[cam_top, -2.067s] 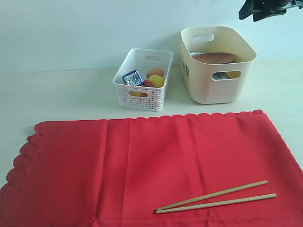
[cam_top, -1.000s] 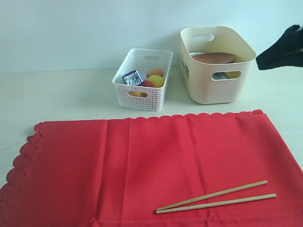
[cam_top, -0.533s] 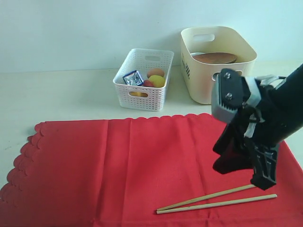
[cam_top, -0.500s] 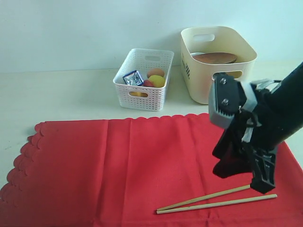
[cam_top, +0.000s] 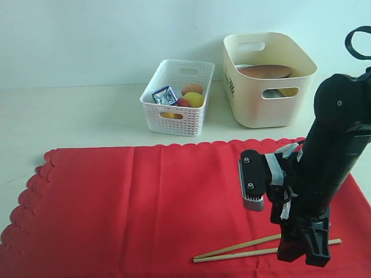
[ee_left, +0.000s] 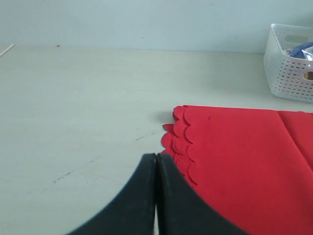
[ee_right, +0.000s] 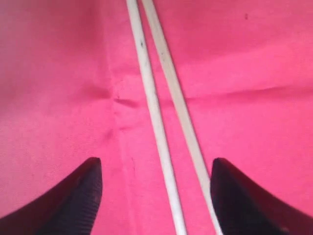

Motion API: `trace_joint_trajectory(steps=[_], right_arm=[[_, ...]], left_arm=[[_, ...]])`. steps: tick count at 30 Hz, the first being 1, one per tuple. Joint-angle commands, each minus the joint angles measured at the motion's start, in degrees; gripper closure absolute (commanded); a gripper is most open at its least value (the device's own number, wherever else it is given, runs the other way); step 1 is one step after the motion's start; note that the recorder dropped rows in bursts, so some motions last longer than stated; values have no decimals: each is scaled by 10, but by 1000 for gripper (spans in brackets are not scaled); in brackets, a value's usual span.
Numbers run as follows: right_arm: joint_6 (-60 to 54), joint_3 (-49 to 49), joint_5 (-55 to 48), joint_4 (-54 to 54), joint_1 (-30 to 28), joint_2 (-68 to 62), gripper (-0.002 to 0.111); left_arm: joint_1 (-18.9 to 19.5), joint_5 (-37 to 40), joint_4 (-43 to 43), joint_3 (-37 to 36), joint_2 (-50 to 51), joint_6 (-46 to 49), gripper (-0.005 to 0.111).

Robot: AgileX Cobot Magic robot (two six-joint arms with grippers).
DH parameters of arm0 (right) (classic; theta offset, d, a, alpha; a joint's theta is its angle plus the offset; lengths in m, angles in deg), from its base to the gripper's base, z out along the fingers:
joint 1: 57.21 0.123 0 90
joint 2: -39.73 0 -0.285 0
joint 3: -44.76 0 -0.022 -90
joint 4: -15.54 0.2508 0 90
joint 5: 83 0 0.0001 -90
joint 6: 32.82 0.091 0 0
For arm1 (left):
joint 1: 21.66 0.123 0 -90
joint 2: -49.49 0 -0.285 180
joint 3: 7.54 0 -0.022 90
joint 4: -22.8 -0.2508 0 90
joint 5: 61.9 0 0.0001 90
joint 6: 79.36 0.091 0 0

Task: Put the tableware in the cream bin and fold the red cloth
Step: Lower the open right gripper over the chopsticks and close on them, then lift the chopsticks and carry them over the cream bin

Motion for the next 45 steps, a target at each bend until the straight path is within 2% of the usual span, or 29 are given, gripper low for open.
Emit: trace_joint_trajectory(steps=[1, 14, 24, 31, 37, 43, 45], right_arm=[[3, -1, 16, -9, 2, -7, 38], [-87, -1, 49, -17, 2, -40, 38], [-75, -1, 69, -22, 2, -81, 41], [26, -1, 65, -96, 2, -86, 67], [66, -1, 47, -105, 2, -86, 90], [102, -1, 35, -107, 2, -86, 108], [128, -1, 35, -107, 2, -86, 108]], left_arm=[[2, -6, 0, 0, -4, -1, 107], [2, -6, 0, 0, -4, -1, 107], [2, -6, 0, 0, -4, -1, 107], [2, -6, 0, 0, -4, -1, 107], [2, -6, 0, 0, -4, -1, 107], [2, -6, 0, 0, -4, -1, 107], [2, -6, 0, 0, -4, -1, 107]])
